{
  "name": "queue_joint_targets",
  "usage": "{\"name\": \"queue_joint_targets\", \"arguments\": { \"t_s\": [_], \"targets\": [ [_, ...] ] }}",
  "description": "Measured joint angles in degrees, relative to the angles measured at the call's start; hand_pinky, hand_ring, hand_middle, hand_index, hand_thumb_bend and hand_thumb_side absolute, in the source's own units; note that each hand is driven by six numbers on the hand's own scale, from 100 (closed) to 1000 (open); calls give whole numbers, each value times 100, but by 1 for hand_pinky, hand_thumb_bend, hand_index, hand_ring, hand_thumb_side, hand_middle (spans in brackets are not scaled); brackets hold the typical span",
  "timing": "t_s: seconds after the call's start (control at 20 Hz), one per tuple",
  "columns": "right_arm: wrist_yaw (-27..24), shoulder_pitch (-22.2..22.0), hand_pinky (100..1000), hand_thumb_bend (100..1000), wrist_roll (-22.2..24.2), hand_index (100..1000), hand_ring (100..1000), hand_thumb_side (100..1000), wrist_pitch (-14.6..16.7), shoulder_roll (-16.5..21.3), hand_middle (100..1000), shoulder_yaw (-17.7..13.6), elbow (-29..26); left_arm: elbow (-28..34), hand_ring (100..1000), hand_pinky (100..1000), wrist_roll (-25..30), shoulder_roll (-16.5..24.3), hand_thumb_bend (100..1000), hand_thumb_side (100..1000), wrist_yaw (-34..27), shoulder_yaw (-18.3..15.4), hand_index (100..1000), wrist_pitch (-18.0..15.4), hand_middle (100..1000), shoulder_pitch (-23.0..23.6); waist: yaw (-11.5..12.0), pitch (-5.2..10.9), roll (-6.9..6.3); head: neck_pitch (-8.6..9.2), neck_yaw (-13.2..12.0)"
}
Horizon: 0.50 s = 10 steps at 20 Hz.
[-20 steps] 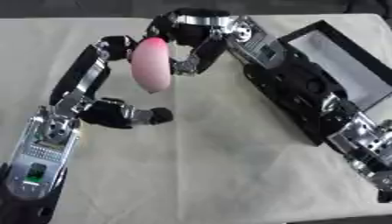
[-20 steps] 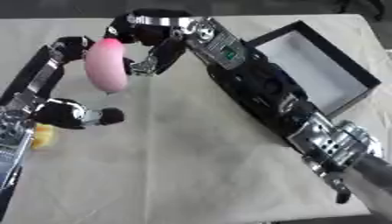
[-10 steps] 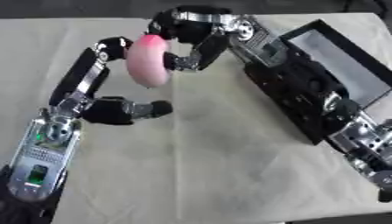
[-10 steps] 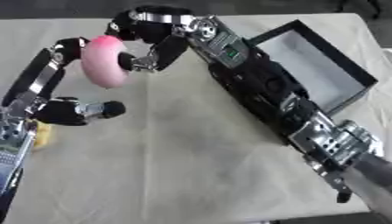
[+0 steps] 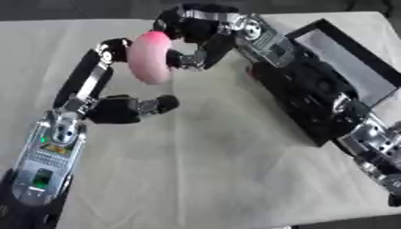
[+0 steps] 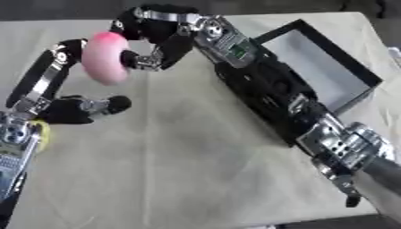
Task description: Pick up the objects with one hand, pass them to the other hand, and then place them into the box on the other side of the table.
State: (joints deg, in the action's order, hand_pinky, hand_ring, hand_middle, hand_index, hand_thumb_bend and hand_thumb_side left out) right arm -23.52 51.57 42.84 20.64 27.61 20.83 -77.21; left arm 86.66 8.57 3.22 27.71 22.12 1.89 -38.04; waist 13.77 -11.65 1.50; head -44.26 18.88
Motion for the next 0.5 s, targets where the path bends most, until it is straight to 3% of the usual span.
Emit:
{"name": "queue_joint_targets", "arguments": {
  "t_s": [0.5],
  "targets": [
    [-100, 11, 937, 100, -49, 626, 718, 208, -53, 47, 504, -79, -85, -74, 762, 807, 16, 29, 836, 631, -49, -3, 744, 143, 644, 58, -74, 0, -37, 0, 6]
  ]
}}
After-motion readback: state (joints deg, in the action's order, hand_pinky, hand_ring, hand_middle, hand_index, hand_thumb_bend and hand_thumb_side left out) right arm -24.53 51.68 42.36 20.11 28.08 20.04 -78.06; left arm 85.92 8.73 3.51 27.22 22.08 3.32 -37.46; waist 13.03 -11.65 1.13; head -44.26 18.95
